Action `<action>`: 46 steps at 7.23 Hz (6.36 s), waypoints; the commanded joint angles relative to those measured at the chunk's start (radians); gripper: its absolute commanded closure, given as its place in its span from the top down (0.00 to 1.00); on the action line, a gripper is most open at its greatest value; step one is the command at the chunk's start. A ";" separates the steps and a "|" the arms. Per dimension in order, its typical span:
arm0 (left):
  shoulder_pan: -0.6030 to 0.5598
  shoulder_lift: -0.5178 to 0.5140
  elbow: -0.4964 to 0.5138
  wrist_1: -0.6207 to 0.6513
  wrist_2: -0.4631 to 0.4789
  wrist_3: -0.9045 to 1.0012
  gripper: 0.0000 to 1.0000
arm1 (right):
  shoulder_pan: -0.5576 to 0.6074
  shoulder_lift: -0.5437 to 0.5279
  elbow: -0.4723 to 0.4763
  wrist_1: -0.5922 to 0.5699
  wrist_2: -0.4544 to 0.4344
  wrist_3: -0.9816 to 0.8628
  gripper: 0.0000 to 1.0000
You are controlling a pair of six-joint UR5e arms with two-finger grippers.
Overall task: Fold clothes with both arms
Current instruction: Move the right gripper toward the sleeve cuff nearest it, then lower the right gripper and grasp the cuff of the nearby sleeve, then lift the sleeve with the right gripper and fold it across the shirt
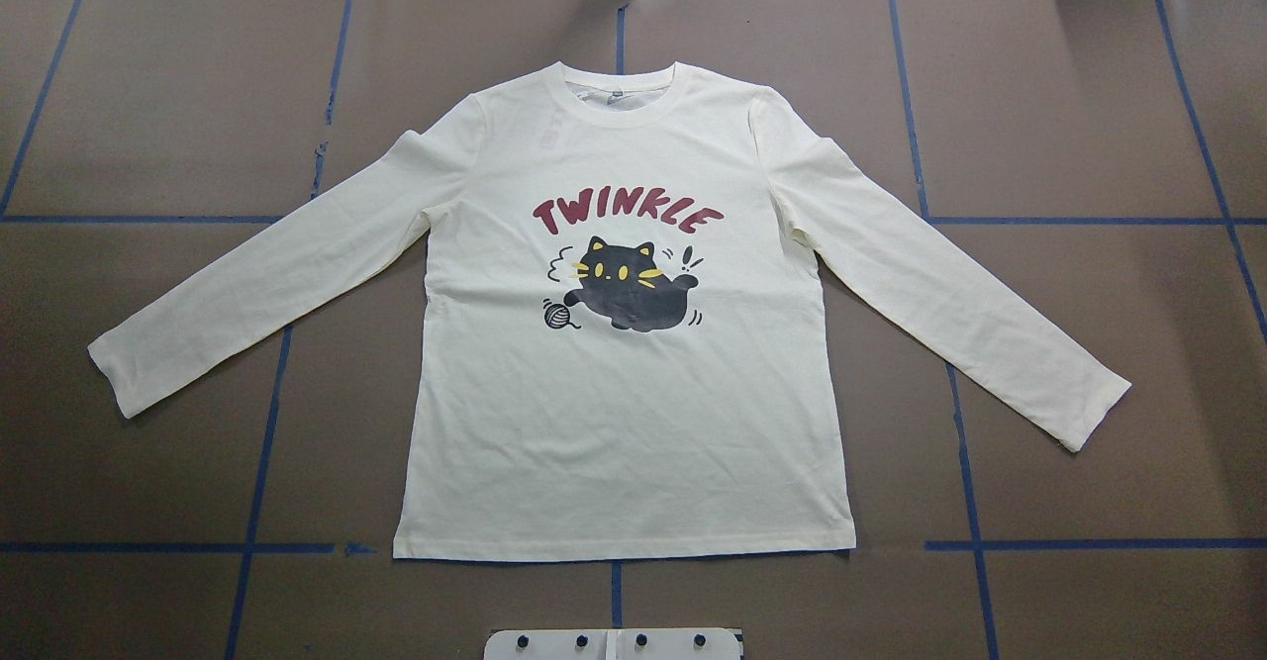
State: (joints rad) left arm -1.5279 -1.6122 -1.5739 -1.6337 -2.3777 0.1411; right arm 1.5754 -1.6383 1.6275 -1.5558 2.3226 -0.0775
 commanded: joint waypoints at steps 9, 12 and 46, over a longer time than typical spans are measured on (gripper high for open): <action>0.014 -0.066 0.078 -0.534 0.043 -0.003 1.00 | 0.000 0.031 0.123 0.175 0.026 0.056 1.00; 0.012 -0.066 0.118 -0.620 0.044 -0.002 1.00 | -0.114 -0.010 0.133 0.433 0.157 0.360 1.00; 0.012 -0.067 0.123 -0.630 0.046 -0.003 1.00 | -0.658 0.609 0.313 -0.224 -0.439 1.280 0.00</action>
State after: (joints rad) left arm -1.5155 -1.6786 -1.4517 -2.2642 -2.3317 0.1383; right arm 0.8765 -1.2284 1.9670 -1.5928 1.8851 1.2149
